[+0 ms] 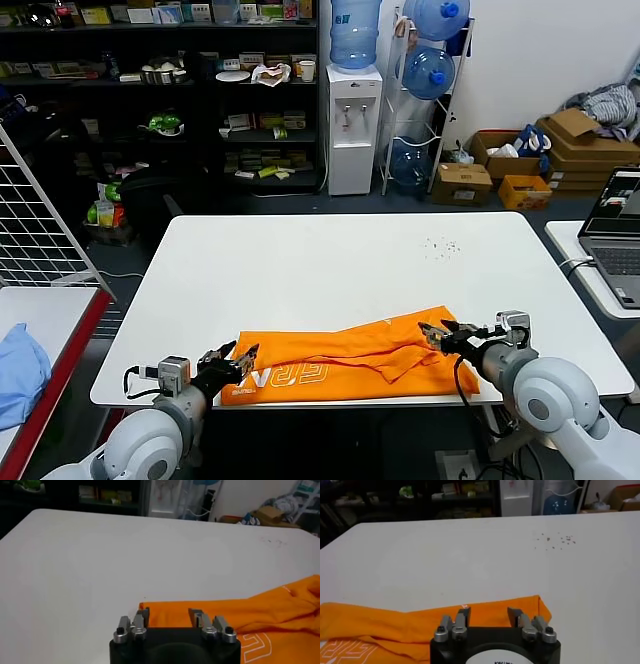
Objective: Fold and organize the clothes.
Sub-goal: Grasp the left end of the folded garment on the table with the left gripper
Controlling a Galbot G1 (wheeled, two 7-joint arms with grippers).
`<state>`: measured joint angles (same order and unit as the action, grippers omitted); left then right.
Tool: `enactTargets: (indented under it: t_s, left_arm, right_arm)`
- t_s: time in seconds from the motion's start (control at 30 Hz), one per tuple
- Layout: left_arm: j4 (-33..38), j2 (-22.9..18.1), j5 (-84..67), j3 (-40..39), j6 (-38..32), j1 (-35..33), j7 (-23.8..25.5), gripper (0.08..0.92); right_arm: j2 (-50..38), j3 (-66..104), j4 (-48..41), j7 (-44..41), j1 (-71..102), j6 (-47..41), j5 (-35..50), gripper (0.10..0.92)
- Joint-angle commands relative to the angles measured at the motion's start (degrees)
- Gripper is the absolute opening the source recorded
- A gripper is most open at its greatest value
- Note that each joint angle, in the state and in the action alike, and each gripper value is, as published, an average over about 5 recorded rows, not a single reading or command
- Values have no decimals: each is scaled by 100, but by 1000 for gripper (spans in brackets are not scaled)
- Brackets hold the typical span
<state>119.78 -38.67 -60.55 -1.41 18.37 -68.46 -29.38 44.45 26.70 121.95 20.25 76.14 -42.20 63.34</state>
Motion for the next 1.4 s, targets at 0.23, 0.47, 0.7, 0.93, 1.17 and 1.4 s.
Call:
enactTargets:
  t_s: [0.23, 0.47, 0.7, 0.93, 1.17, 1.4]
  left_arm:
    - [-634, -321, 269, 229, -128, -339, 181, 789]
    - [-658, -303, 261, 118, -137, -339, 206, 917]
    - [-647, -329, 290, 8, -145, -350, 218, 909]
    - [-623, -327, 336, -7, -181, -352, 246, 735]
    - [-492, -329, 336, -56, -202, -399, 253, 527]
    - [-481, -371, 475, -48, -323, -398, 237, 328]
  right_arm:
    - [51, 270, 112, -78, 338, -167, -68, 868]
    - [70, 297, 120, -59, 364, -160, -82, 920]
    - [74, 336, 120, -55, 394, -154, -83, 921]
    - [91, 361, 108, -59, 415, -137, -81, 921]
    - [94, 348, 78, -56, 372, -109, -79, 921]
    - [129, 320, 53, -51, 355, -65, -96, 921]
